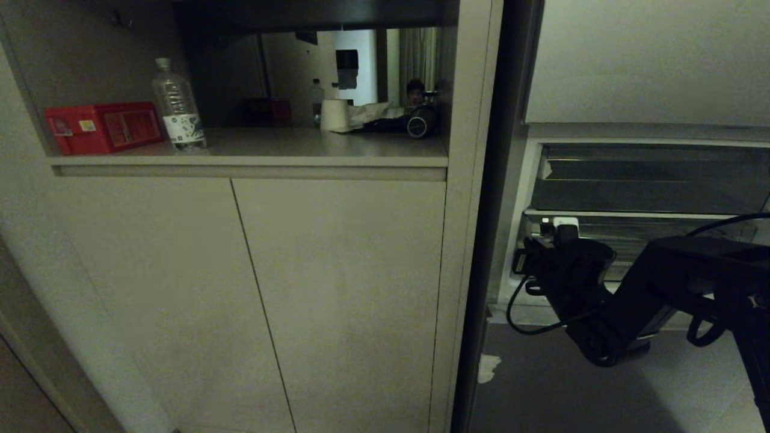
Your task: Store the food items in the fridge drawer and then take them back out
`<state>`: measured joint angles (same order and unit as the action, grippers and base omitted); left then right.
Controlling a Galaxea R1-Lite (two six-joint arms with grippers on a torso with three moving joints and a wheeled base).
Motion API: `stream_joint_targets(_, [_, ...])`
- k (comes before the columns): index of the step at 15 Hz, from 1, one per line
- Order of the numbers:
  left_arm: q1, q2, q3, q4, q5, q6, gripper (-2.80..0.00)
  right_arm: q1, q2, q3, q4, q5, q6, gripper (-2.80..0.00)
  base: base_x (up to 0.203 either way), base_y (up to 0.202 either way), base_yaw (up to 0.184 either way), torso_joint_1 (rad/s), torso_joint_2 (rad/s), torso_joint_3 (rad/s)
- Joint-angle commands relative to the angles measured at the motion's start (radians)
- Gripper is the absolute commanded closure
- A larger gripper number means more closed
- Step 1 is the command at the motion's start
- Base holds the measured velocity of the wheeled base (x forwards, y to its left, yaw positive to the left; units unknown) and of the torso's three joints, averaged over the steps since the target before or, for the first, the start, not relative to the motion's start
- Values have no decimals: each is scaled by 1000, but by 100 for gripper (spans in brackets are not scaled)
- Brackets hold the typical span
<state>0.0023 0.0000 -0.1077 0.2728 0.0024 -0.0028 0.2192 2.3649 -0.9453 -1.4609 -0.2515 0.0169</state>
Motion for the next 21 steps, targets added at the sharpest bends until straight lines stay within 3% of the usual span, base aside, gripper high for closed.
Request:
stream_joint_targets(1, [1, 2, 0, 2, 1, 0, 0, 9, -1, -1, -6, 1, 2, 0, 0, 0, 0, 0, 0, 0])
stream_joint_targets(8, [1, 2, 0, 2, 1, 0, 0, 8, -44, 69, -9, -6, 4, 0, 0, 0, 0, 0, 0, 0])
stream_joint_targets(17, [1, 2, 0, 2, 1, 0, 0, 8, -84, 292, -69, -3, 11, 0, 0, 0, 0, 0, 0, 0])
stream_joint_targets(21, [1, 1, -1, 2, 1, 0, 0, 9, -161, 405, -69, 0, 60, 0, 0, 0, 0, 0, 0, 0])
